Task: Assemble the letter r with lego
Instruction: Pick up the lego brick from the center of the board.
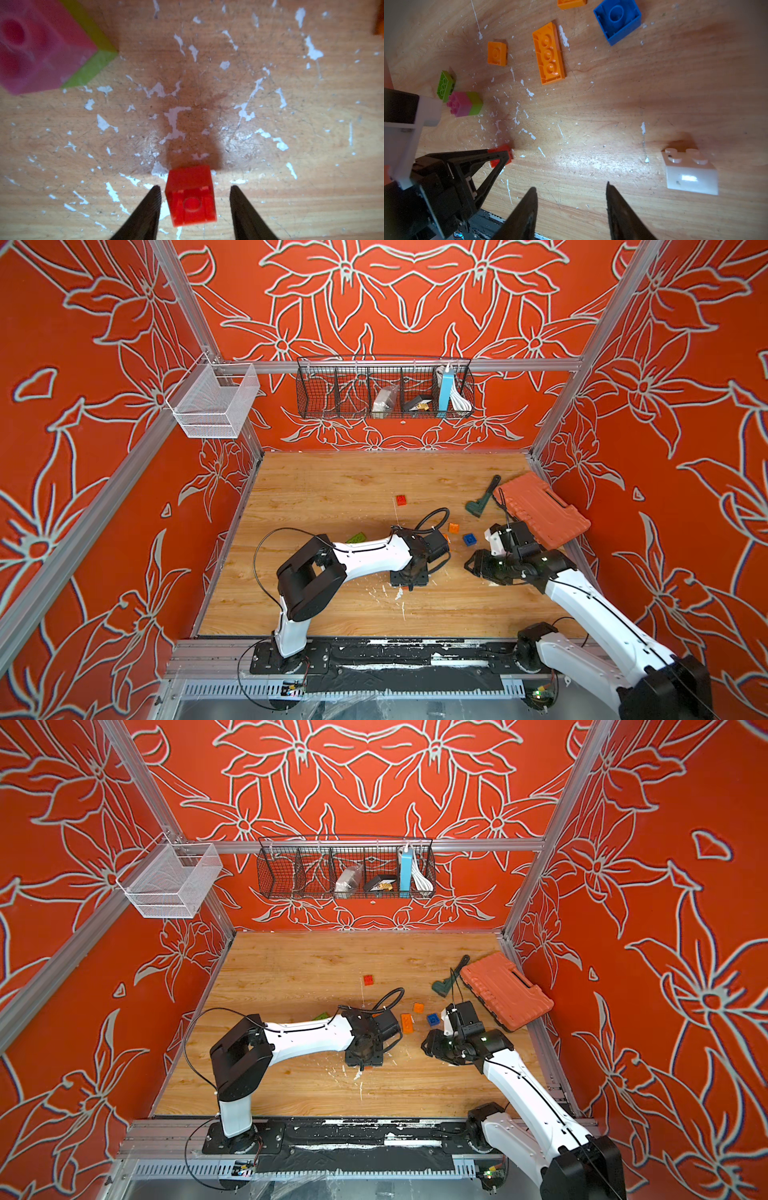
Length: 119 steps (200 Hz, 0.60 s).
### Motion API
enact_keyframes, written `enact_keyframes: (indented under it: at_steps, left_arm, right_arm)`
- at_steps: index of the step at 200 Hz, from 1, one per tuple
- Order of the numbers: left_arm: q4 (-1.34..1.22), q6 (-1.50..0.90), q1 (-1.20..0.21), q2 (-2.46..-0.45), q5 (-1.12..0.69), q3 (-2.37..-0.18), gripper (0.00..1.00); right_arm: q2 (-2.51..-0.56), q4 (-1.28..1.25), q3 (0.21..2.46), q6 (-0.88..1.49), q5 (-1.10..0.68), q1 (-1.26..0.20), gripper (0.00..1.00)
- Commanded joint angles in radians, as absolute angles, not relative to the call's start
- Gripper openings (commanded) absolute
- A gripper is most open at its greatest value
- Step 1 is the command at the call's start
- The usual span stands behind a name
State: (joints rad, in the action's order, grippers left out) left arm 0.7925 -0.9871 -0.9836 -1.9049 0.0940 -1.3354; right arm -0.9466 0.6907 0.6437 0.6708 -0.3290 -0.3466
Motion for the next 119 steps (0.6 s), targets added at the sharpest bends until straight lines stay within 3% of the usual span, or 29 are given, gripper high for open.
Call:
enact_keyframes:
  at_steps: [1,119]
  left_arm:
    - [0.831,-0.996,-0.995,-1.924,0.101,-1.344,0.51]
    - [0.815,-0.999,-0.997,-1.938,0.083,-1.340,0.38]
  right_arm:
    - [-0.930,0.714,0.669,0.661,-0.297,-0.341,0.55]
    - [-0.914,0.730,0.673,0.654,-0.294,-0.341,0.54]
